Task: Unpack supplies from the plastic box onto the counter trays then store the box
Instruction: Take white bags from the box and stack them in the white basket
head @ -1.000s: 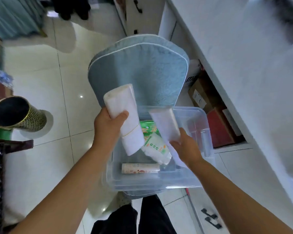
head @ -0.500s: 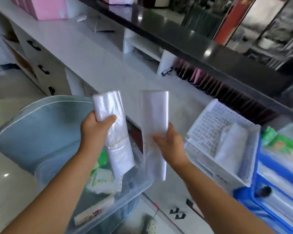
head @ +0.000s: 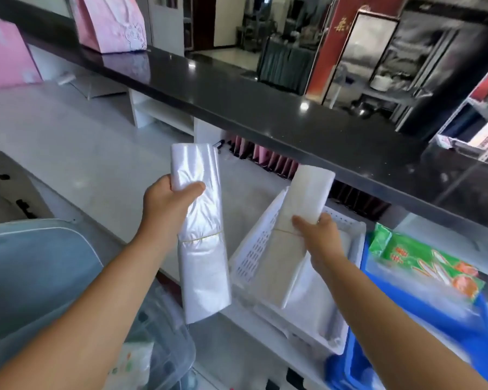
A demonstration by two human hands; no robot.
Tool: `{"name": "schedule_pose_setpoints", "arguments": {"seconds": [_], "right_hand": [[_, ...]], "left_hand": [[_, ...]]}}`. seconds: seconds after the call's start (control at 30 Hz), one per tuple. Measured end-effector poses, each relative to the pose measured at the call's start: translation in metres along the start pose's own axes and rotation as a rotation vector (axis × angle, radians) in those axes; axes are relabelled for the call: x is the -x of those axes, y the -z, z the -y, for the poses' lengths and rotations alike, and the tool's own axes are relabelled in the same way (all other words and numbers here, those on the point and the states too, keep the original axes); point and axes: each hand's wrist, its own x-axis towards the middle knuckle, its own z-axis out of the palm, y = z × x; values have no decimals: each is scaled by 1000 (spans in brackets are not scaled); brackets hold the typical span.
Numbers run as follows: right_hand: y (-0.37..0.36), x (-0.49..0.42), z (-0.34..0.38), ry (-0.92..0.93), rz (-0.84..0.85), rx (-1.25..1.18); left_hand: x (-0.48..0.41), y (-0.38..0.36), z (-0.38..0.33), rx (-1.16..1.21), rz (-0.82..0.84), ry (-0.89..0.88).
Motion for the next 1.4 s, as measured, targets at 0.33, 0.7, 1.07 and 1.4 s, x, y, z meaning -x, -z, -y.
{"name": "schedule_pose_setpoints", "arguments": {"seconds": [0.33,0.7,1.07,1.4], "right_hand": [[-25,-68,-58,-296,97,95],[-4,-83,-49,-104,231,532],[4,-58,-10,-127,408,-223],[29,-78,-23,-65,341,-4]], "left_hand": [[-20,-69,23,7,42,158],[-45,-109,38,-80,217,265],[-52,-178,40,-75,472,258],[-52,-159,61,-204,594,277]]}}
